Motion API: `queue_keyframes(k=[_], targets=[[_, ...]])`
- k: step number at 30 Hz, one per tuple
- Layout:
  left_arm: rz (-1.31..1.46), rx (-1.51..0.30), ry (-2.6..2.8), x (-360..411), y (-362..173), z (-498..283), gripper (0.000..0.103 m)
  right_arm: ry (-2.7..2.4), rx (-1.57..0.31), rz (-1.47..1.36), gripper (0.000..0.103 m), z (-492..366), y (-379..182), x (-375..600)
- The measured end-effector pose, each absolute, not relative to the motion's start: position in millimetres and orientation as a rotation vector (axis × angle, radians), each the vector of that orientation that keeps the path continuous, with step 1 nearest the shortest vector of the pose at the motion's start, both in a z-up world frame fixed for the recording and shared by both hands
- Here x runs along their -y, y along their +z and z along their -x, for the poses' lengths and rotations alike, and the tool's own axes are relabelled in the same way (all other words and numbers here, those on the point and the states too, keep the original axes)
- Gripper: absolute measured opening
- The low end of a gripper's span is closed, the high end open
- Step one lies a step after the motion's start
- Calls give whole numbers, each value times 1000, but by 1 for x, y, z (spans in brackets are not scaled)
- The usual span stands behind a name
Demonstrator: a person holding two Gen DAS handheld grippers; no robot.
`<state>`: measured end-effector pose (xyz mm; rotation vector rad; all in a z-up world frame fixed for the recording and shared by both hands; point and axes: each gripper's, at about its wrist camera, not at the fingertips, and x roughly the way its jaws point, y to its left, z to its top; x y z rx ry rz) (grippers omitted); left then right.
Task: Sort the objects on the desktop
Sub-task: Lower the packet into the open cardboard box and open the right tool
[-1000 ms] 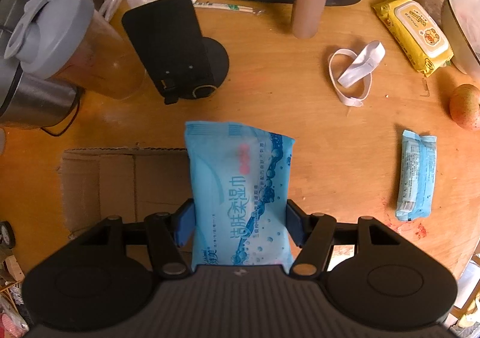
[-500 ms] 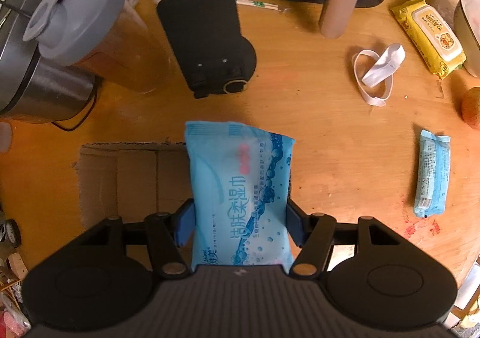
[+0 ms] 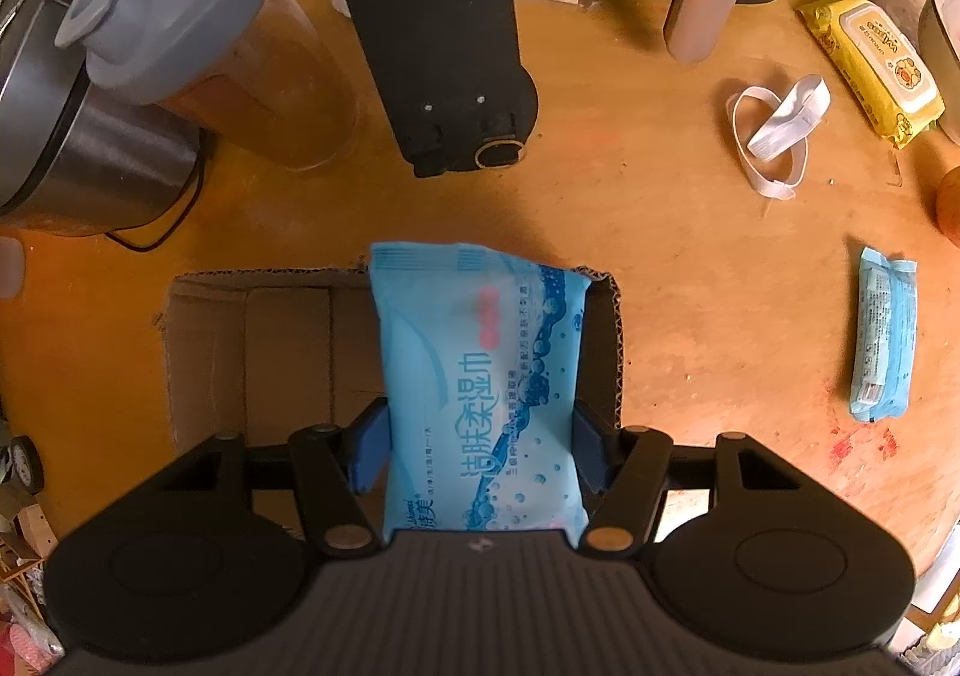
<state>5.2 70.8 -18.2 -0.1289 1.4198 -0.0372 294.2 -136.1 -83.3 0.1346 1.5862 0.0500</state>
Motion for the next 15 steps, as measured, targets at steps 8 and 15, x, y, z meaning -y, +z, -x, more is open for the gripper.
queue_keyframes(k=[8,15], targets=[[132,-1418,-36,-74,-18,-4,103,48,-1586,-132,65,-294,-83,131],[136,-1419,-33,-78,-18,-4,103,48,-1594,-128,65,-293,-89,126]])
